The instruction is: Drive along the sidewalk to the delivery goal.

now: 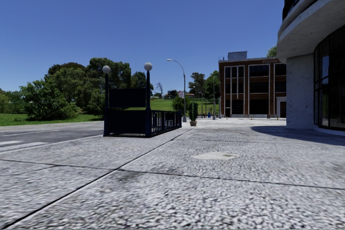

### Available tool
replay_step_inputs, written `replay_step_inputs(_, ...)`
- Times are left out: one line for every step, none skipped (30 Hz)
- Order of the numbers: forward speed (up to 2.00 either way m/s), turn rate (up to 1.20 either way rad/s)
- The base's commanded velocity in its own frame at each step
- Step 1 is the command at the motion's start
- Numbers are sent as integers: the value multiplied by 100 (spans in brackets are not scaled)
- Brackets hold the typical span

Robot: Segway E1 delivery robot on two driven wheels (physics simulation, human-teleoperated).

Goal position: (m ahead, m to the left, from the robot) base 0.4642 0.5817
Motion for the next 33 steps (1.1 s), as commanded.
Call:
replay_step_inputs(117, 0)
replay_step_inputs(112, 0)
replay_step_inputs(110, 0)
replay_step_inputs(110, 0)
replay_step_inputs(108, 0)
replay_step_inputs(108, 0)
replay_step_inputs(107, 0)
replay_step_inputs(107, 0)
replay_step_inputs(107, 0)
replay_step_inputs(107, 0)
replay_step_inputs(107, 0)
replay_step_inputs(107, 0)
replay_step_inputs(107, 0)
replay_step_inputs(0, 0)
replay_step_inputs(0, 0)
replay_step_inputs(0, 0)
replay_step_inputs(0, 0)
replay_step_inputs(0, 0)
replay_step_inputs(0, 0)
replay_step_inputs(0, 0)
replay_step_inputs(0, 0)
replay_step_inputs(0, 0)
replay_step_inputs(0, 0)
replay_step_inputs(0, 0)
replay_step_inputs(0, 0)
replay_step_inputs(0, 0)
replay_step_inputs(0, 0)
replay_step_inputs(0, 0)
replay_step_inputs(0, 0)
replay_step_inputs(0, 0)
replay_step_inputs(0, 0)
replay_step_inputs(0, 0)
replay_step_inputs(0, 0)
